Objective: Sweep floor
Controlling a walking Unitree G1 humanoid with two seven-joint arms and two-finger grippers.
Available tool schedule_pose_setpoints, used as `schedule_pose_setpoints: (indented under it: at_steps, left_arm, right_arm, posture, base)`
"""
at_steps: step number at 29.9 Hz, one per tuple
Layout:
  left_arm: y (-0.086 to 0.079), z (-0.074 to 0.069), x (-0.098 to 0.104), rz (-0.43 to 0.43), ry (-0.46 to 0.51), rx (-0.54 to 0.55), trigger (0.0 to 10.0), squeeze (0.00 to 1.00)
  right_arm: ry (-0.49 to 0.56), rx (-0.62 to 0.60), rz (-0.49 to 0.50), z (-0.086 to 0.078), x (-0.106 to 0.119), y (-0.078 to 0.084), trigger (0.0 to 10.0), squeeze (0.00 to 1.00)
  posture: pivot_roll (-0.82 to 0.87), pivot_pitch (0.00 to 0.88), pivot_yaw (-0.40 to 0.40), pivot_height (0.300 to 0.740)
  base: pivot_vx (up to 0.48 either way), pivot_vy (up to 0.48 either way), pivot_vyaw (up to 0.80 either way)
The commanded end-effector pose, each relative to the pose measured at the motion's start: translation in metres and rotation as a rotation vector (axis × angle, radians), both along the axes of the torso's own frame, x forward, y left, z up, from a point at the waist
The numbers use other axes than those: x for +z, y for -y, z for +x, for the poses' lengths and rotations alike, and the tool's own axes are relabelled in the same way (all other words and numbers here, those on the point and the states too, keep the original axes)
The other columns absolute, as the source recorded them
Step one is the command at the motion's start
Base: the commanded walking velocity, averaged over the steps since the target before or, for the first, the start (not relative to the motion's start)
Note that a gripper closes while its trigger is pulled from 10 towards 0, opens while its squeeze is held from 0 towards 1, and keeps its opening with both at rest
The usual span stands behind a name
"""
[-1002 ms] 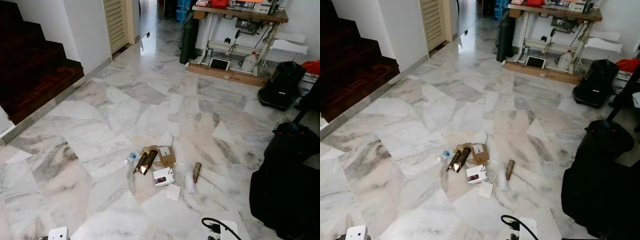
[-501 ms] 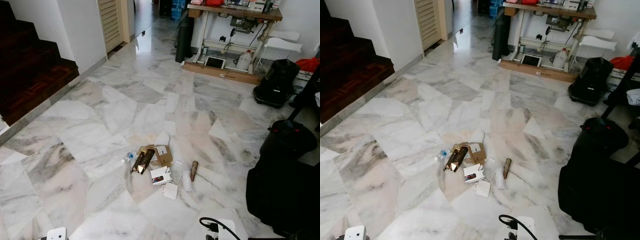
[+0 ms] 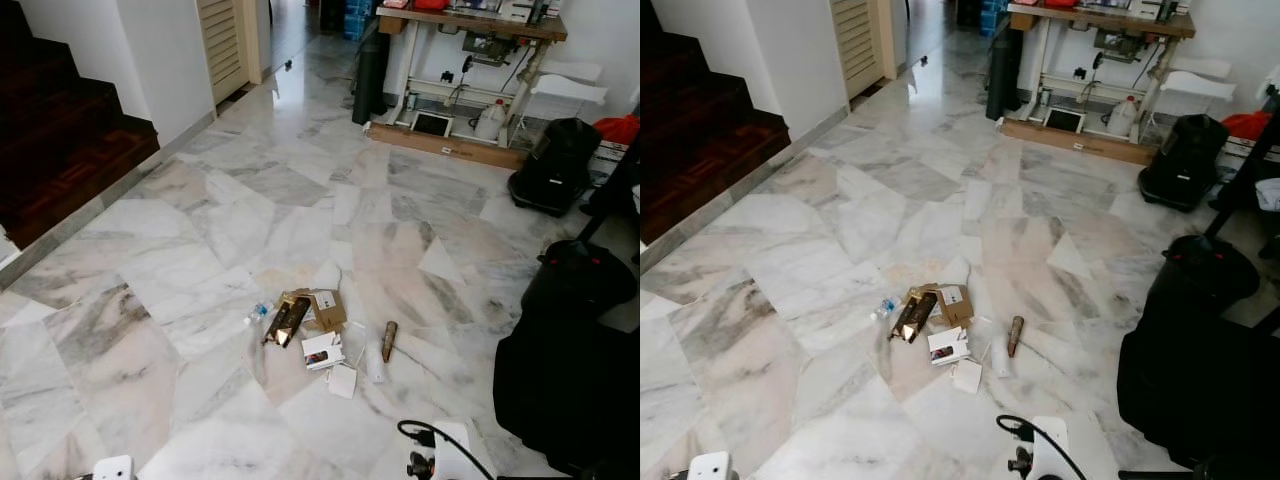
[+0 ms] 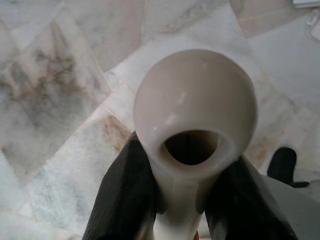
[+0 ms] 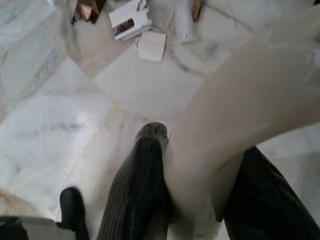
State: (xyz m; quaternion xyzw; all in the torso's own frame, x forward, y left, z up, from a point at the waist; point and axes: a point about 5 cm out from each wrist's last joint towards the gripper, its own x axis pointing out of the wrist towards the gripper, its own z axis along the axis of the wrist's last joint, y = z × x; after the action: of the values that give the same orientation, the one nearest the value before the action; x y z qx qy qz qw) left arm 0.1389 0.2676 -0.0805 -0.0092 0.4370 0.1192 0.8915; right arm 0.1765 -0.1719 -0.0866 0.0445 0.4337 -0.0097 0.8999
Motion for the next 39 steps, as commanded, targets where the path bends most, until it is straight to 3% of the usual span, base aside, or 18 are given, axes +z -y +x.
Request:
schedule_pose_setpoints:
  at_steps: [1, 10, 20, 39]
  left_arm:
    - [0.004, -0.008, -0.004, -0.009, -0.029, -0.009, 10.0, 0.0]
    - [0.002, -0.015, -0.006, -0.012, -0.04, -0.017, 10.0, 0.0]
    - [0.021, 0.002, -0.006, -0.025, -0.005, -0.028, 10.0, 0.0]
    - [0.016, 0.009, 0.0, -0.023, 0.05, -0.03, 10.0, 0.0]
  right_arm:
    - [0.02, -0.005, -0.019, 0.005, 0.003, 0.006, 10.0, 0.0]
    - [0.011, -0.048, 0.01, 0.001, 0.0, -0.003, 10.0, 0.0]
    - [-0.009, -0.043, 0.01, -0.004, -0.002, -0.003, 10.0, 0.0]
    - [-0.036, -0.082, 0.022, -0.011, -0.005, -0.003, 10.0, 0.0]
  posture:
    - [-0.02, 0.0, -0.052, 0.74]
    - [-0.01, 0.0, -0.045, 0.74]
    - [-0.01, 0.0, -0.062, 0.74]
    - [0.0, 0.0, -0.053, 0.74]
  base:
    - [0.0, 0.0, 0.0]
    - [0.0, 0.03, 0.0]
    - [0.0, 0.306, 0.0]
    - [0.0, 0.343, 0.0]
